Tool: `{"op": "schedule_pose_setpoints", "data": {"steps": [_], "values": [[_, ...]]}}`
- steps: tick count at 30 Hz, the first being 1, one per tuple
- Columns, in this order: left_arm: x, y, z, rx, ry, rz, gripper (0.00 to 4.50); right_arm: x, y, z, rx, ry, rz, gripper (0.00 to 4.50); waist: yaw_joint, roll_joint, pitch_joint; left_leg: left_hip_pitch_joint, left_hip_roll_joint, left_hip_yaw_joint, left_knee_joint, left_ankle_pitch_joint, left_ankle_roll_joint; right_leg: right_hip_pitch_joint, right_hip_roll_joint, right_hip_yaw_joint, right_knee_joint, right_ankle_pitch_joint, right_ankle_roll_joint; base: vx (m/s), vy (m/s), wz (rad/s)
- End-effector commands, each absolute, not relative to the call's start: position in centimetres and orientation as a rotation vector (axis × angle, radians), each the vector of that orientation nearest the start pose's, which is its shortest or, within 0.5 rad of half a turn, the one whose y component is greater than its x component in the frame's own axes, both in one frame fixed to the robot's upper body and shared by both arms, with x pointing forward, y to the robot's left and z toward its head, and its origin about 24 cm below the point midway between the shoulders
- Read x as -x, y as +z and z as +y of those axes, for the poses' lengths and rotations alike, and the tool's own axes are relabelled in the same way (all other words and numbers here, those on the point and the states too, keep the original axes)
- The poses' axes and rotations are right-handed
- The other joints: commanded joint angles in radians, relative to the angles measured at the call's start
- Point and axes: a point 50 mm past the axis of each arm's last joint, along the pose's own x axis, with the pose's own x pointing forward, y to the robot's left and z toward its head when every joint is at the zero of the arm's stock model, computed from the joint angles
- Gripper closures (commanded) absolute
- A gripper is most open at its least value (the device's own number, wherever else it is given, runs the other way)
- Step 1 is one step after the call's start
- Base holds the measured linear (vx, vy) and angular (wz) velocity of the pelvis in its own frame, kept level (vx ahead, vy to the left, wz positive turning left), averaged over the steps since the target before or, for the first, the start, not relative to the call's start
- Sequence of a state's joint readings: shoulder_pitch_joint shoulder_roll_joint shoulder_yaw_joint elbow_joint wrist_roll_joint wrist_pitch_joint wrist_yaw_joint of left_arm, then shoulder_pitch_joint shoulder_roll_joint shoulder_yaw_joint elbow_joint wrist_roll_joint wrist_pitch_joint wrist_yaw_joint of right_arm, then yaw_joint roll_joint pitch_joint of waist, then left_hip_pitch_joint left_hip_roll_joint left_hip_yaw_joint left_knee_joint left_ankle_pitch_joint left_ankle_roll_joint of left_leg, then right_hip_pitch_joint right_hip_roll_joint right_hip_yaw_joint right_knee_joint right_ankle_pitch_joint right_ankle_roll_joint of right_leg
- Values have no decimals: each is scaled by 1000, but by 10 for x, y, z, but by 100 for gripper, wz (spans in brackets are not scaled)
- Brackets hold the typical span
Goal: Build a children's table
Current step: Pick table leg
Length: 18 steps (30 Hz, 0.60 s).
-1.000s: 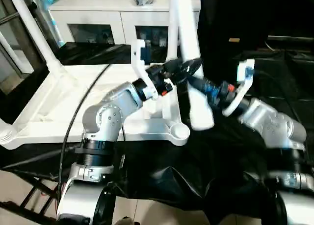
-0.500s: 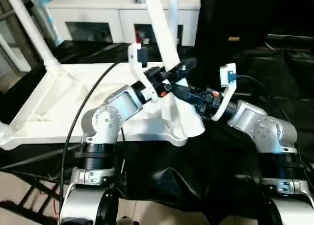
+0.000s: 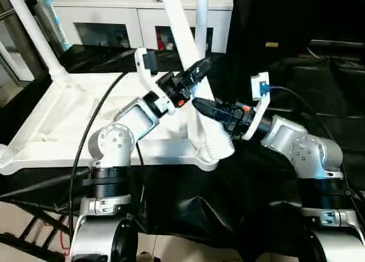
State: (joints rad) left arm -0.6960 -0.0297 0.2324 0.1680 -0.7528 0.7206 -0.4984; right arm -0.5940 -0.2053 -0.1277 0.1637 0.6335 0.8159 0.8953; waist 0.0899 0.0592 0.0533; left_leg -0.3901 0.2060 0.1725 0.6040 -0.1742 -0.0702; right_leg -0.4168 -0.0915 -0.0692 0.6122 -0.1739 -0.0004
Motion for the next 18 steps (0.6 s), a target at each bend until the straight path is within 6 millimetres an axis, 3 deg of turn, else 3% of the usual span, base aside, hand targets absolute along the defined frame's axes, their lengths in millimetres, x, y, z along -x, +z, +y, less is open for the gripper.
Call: {"op": "schedule_pose_setpoints", "data": {"steps": [1, 5, 7, 9, 12, 18], "values": [[-333, 174, 76, 732, -952, 22, 260, -320, 151, -113, -516, 1179, 155, 269, 4, -26, -80, 11, 6, 3, -61, -102, 44, 68, -36, 30, -67, -164, -195, 0, 0, 0], [-332, 176, 75, 703, -963, 19, 263, -322, 152, -111, -505, 1174, 148, 269, 5, -24, -80, 11, 6, 4, -59, -89, 46, 67, -35, 31, -66, -142, -198, 0, 0, 0], [-333, 179, 76, 673, -965, 9, 264, -323, 153, -110, -515, 1175, 151, 213, 4, -21, -80, 11, 6, 3, -59, -89, 45, 67, -36, 30, -65, -136, -202, 0, 0, 0], [-334, 184, 77, 629, -988, -4, 264, -324, 154, -110, -489, 1184, 180, 213, 4, -22, -79, 12, 5, 3, -60, -93, 43, 67, -35, 30, -65, -146, -201, 0, 0, 0], [-334, 187, 80, 603, -1003, -13, 264, -324, 152, -112, -396, 1194, 241, 176, 3, -18, -79, 14, 6, 3, -59, -94, 35, 67, -33, 30, -65, -145, -196, 0, 0, 0], [-329, 190, 79, 536, -1092, -1, 265, -321, 148, -119, -257, 1218, 387, 170, 3, -20, -82, 13, 4, 4, -56, -84, 37, 72, -32, 31, -58, -96, -213, 0, 0, 0]]}}
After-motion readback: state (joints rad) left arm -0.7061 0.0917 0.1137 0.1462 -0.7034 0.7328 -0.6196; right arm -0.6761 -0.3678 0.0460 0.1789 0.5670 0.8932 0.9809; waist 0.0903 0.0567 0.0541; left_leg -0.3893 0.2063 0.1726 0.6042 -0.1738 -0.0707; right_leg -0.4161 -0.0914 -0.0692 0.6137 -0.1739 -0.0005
